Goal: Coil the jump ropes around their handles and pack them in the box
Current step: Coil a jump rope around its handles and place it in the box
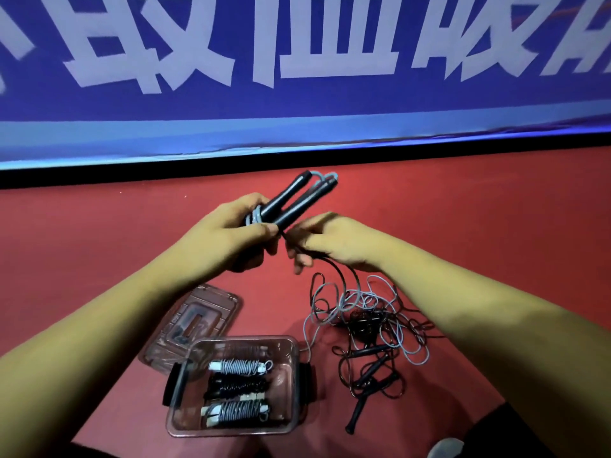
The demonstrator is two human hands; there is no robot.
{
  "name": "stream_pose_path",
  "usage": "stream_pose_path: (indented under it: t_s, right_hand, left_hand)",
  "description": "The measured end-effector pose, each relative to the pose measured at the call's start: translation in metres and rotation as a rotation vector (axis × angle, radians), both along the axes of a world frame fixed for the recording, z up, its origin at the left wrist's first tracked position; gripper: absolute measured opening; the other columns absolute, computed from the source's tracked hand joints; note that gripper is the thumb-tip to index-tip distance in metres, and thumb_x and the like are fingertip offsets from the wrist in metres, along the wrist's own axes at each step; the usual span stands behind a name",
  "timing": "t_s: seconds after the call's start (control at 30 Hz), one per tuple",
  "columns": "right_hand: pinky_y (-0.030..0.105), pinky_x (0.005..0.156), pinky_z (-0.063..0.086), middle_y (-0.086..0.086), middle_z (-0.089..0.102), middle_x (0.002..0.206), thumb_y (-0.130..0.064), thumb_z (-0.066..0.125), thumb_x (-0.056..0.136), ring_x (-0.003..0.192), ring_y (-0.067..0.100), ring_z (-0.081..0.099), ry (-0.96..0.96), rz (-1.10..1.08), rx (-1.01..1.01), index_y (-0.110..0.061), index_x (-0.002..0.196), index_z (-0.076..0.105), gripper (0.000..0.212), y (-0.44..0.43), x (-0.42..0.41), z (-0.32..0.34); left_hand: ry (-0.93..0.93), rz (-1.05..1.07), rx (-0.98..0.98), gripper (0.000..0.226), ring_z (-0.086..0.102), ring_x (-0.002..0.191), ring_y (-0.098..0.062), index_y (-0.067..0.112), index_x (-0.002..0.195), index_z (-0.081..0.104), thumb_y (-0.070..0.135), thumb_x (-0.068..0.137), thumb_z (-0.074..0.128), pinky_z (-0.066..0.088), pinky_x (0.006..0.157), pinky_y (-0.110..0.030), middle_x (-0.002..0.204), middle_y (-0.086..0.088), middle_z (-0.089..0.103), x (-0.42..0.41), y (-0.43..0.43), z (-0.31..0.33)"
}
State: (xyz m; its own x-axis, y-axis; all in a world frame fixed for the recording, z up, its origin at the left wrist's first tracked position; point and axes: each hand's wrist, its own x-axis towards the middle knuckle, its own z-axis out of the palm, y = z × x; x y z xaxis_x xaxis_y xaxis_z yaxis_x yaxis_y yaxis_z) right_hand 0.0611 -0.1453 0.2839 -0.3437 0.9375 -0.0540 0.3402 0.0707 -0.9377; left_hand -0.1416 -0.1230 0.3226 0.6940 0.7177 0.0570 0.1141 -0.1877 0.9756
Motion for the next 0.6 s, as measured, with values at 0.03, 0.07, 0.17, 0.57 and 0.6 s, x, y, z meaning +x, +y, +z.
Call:
stream_pose_path:
  t_s: [0.03, 0.07, 0.17, 0.57, 0.6]
  right_hand:
    - [0.034, 0.067, 0.052, 0.013, 0.047, 0.062, -0.017, 0.042, 0.104, 0.059, 0.021, 0.054, 0.021, -0.008, -0.030, -0.004, 0.082, 0.060, 0.031, -0.001, -0.002, 0.001]
    - [0.033, 0.059, 0.047, 0.011, 0.042, 0.060, -0.018, 0.038, 0.106, 0.053, 0.020, 0.046, 0.006, -0.016, -0.053, -0.005, 0.082, 0.057, 0.033, -0.003, -0.006, 0.002]
    - [0.022, 0.043, 0.027, -0.002, 0.035, 0.048, -0.025, 0.034, 0.106, 0.043, 0.014, 0.028, -0.024, -0.121, -0.063, -0.008, 0.088, 0.052, 0.031, -0.007, -0.014, 0.009]
    - [0.025, 0.054, 0.041, -0.007, 0.050, 0.056, -0.025, 0.058, 0.097, 0.049, 0.013, 0.055, -0.479, -0.187, 0.150, -0.015, 0.093, 0.064, 0.013, -0.020, -0.012, 0.019]
    - [0.025, 0.055, 0.039, -0.007, 0.050, 0.057, -0.025, 0.059, 0.096, 0.049, 0.011, 0.050, -0.498, -0.202, 0.141, -0.014, 0.091, 0.062, 0.013, -0.019, -0.014, 0.019]
  left_hand:
    - [0.020, 0.039, 0.019, 0.018, 0.037, 0.054, -0.019, 0.009, 0.096, 0.046, 0.015, 0.084, 0.058, 0.026, 0.043, -0.023, 0.074, -0.012, 0.061, -0.001, 0.004, -0.002]
    - [0.043, 0.064, 0.045, 0.023, 0.040, 0.054, -0.019, 0.011, 0.100, 0.044, 0.014, 0.085, 0.061, 0.029, 0.044, -0.024, 0.075, -0.011, 0.062, -0.003, 0.007, -0.004]
    - [0.119, 0.112, 0.120, 0.033, 0.041, 0.056, -0.020, 0.009, 0.106, 0.039, 0.005, 0.089, 0.068, 0.034, 0.048, -0.029, 0.073, -0.014, 0.058, -0.008, 0.015, -0.003]
    - [0.375, 0.317, 0.317, 0.023, 0.049, 0.047, -0.018, 0.018, 0.090, 0.050, 0.013, 0.084, 0.072, 0.041, 0.052, -0.028, 0.060, -0.001, 0.057, -0.019, 0.040, -0.014]
    - [0.423, 0.349, 0.355, 0.025, 0.051, 0.046, -0.017, 0.017, 0.090, 0.049, 0.014, 0.083, 0.073, 0.040, 0.051, -0.026, 0.062, -0.001, 0.059, -0.019, 0.041, -0.016]
